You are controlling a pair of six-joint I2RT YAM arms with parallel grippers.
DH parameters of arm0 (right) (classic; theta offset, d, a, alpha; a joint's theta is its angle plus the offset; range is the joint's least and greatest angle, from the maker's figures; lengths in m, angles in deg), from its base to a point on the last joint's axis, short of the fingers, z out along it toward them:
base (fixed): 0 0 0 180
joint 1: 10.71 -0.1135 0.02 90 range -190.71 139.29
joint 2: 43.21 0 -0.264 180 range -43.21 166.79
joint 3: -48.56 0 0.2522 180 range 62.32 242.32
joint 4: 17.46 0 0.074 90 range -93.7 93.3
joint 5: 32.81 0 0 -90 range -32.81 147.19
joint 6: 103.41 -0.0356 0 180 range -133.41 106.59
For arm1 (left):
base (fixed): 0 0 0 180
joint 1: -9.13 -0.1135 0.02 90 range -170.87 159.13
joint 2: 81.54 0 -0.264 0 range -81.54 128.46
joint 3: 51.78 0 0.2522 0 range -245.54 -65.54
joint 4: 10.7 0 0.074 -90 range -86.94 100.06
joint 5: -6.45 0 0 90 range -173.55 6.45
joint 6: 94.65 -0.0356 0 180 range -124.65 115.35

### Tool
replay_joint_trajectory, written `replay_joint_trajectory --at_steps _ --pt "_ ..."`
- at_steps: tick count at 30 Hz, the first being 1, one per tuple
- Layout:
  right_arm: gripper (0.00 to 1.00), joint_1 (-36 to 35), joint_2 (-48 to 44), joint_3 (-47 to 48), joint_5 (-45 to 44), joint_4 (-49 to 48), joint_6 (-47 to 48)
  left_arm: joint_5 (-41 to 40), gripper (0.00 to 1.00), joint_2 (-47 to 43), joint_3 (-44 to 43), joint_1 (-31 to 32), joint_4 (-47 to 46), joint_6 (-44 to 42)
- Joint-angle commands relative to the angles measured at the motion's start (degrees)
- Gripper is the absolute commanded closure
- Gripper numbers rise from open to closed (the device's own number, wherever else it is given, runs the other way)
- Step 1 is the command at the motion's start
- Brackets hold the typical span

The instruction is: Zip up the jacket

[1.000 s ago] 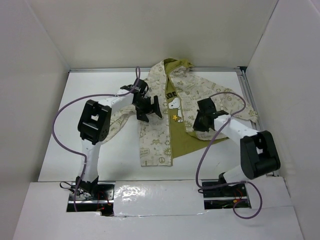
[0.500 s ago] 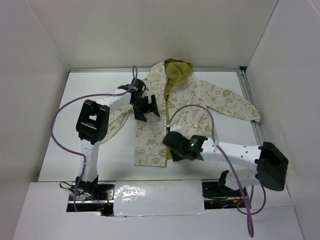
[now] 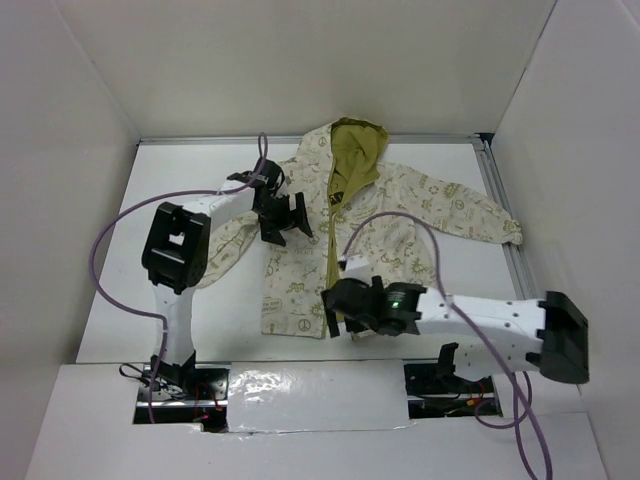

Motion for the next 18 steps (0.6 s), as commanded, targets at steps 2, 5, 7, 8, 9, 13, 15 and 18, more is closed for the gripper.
replay_joint_trajectory --at_steps 2,5,7,8,9,13,15,18 --pt "0.0 8.7 -9.2 -2.8 -0.2 -0.9 -6.8 1.4 0.01 -7.9 2.7 0.0 0.2 -2.4" --pt "0.01 13.4 -13.4 -4.2 1.4 -2.8 -4.5 1.7 0.01 -15.1 7.6 0.6 -0.8 -1.5" --pt "0.0 17.4 -13.6 -3.0 0.4 1.6 -9.8 0.6 0.01 -18.0 11.8 2.2 -1.0 -0.2" --pt "0.0 18.4 -13.3 -1.8 -2.3 4.0 -11.2 -0.2 0.01 -20.7 13.2 3.8 -1.0 0.5" --pt "0.0 18.6 -13.2 -1.9 -1.9 4.0 -8.8 -1.4 0.01 -21.9 15.9 4.7 -0.8 1.6" --pt "0.0 18.8 -12.0 -2.4 2.3 1.0 -2.0 -2.8 0.01 -27.7 21.8 8.6 -0.1 4.5" --pt "0.0 19.3 -10.4 -3.7 7.3 -0.1 -1.4 -2.8 0.01 -30.9 24.9 10.8 0.6 6.1" --pt "0.01 18.3 -8.8 -6.3 11.3 -0.2 -2.7 -4.4 0.01 -34.7 28.4 14.4 2.2 9.2"
